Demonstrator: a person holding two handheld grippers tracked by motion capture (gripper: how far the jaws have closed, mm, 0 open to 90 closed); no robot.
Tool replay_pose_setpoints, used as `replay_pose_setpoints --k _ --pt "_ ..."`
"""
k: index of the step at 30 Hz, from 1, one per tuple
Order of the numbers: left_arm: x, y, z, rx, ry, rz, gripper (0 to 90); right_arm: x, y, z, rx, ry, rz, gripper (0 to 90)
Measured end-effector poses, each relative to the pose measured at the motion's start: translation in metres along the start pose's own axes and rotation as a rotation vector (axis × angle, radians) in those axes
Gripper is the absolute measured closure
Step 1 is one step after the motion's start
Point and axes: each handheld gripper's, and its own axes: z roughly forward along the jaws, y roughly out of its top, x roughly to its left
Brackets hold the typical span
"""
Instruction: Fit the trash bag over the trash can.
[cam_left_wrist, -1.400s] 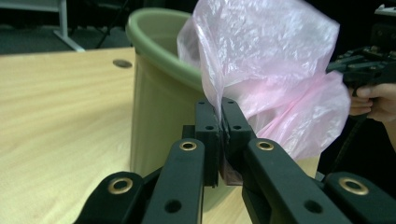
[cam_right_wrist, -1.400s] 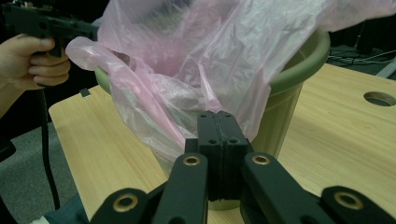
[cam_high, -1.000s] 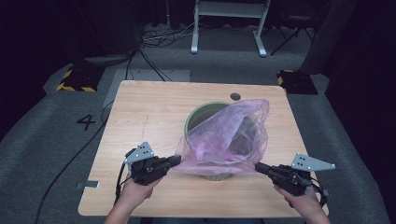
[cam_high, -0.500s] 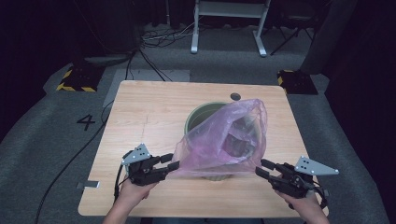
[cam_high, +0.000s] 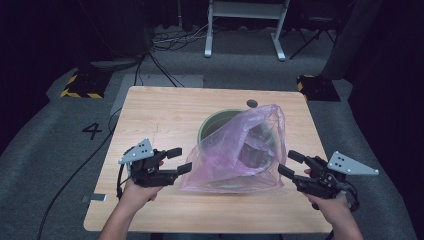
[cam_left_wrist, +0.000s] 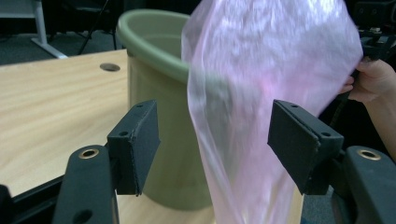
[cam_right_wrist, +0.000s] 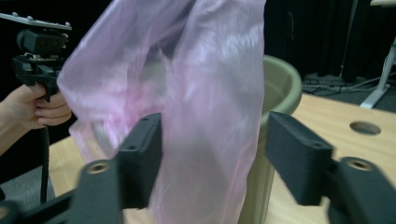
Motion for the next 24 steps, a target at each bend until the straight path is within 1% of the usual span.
replay_pose_setpoints --k 3,4,5,6,8,10,12,16,19,20,21,22,24 --pt "0.004 0.013 0.008 0.005 0.003 0.01 35.0 -0.003 0.007 0.004 -0.003 0.003 0.0 44.5" --pt "0.006 0.017 0.011 0.005 -0.005 0.008 34.9 -0.004 0.009 0.005 0.001 0.003 -0.001 44.8" --pt "0.007 0.021 0.013 -0.003 -0.007 0.01 34.8 -0.005 0.011 0.006 0.007 -0.001 -0.002 44.7" --pt "0.008 0.025 0.015 -0.001 -0.008 0.015 34.7 -0.005 0.012 0.008 0.008 -0.002 -0.003 44.8" --pt "0.007 0.032 0.02 0.005 0.003 0.029 34.7 -0.006 0.014 0.009 0.011 0.0 -0.006 46.2" --pt "0.008 0.039 0.025 0.017 -0.001 0.049 34.3 -0.007 0.016 0.009 0.012 -0.009 -0.011 46.2" --pt "0.007 0.045 0.031 0.03 0.014 0.07 34.3 -0.008 0.018 0.009 0.01 -0.017 -0.009 46.5" --pt "0.004 0.056 0.04 0.035 0.034 0.088 34.6 -0.012 0.021 0.01 0.011 -0.047 -0.01 47.5" --pt "0.002 0.061 0.048 0.058 0.039 0.104 35.1 -0.013 0.022 0.011 0.007 -0.064 -0.003 50.6" --pt "0.001 0.062 0.051 0.066 0.038 0.111 35.3 -0.014 0.022 0.012 0.009 -0.074 -0.002 51.6" --pt "0.001 0.063 0.053 0.075 0.028 0.115 35.5 -0.014 0.023 0.012 0.011 -0.083 -0.001 53.5" --pt "0.0 0.064 0.056 0.082 0.018 0.122 36.4 -0.015 0.023 0.013 0.011 -0.086 -0.003 54.6" --pt "0.002 0.066 0.059 0.095 -0.006 0.121 37.3 -0.016 0.023 0.015 0.012 -0.082 -0.003 57.7"
